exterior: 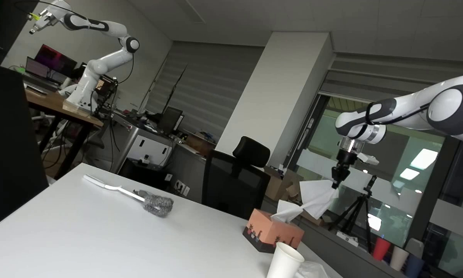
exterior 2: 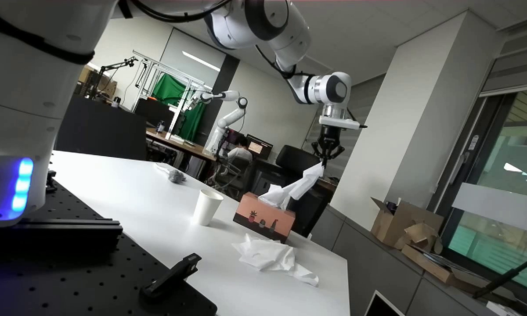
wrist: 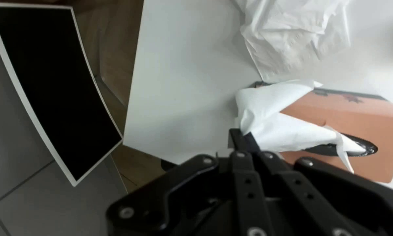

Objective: Pull a tissue out of the box and put it on the table

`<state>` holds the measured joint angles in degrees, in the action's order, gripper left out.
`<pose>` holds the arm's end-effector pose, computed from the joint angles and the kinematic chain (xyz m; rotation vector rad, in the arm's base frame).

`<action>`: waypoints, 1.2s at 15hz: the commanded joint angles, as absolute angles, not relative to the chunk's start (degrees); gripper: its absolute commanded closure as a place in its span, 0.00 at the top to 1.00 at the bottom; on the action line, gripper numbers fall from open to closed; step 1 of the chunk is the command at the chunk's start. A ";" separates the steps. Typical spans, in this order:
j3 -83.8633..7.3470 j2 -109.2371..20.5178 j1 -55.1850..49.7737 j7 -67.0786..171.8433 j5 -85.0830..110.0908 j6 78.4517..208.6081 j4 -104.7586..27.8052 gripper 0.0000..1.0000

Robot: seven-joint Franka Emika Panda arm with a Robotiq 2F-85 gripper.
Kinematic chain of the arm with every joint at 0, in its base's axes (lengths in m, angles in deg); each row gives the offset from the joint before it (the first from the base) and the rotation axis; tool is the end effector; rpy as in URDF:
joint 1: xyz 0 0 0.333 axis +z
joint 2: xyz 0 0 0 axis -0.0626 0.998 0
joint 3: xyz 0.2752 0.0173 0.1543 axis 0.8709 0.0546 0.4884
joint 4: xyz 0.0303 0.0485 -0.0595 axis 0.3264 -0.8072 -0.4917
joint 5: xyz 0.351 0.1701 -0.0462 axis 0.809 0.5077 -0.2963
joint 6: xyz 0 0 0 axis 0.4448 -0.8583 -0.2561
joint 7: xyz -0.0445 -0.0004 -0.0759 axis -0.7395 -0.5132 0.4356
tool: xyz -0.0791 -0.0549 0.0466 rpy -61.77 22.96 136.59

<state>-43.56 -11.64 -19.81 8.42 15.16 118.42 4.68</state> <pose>0.7358 -0.2909 0.4188 2.8919 0.4535 0.1556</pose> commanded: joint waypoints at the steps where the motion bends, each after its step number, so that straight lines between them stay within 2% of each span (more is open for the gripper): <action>1: -45.88 -11.35 -21.58 7.46 13.45 110.55 5.29 0.00; 8: -45.70 -7.09 -25.86 -0.64 14.17 97.44 5.83 0.00; 18: -41.73 -1.02 -25.40 -6.33 17.97 94.95 4.94 0.00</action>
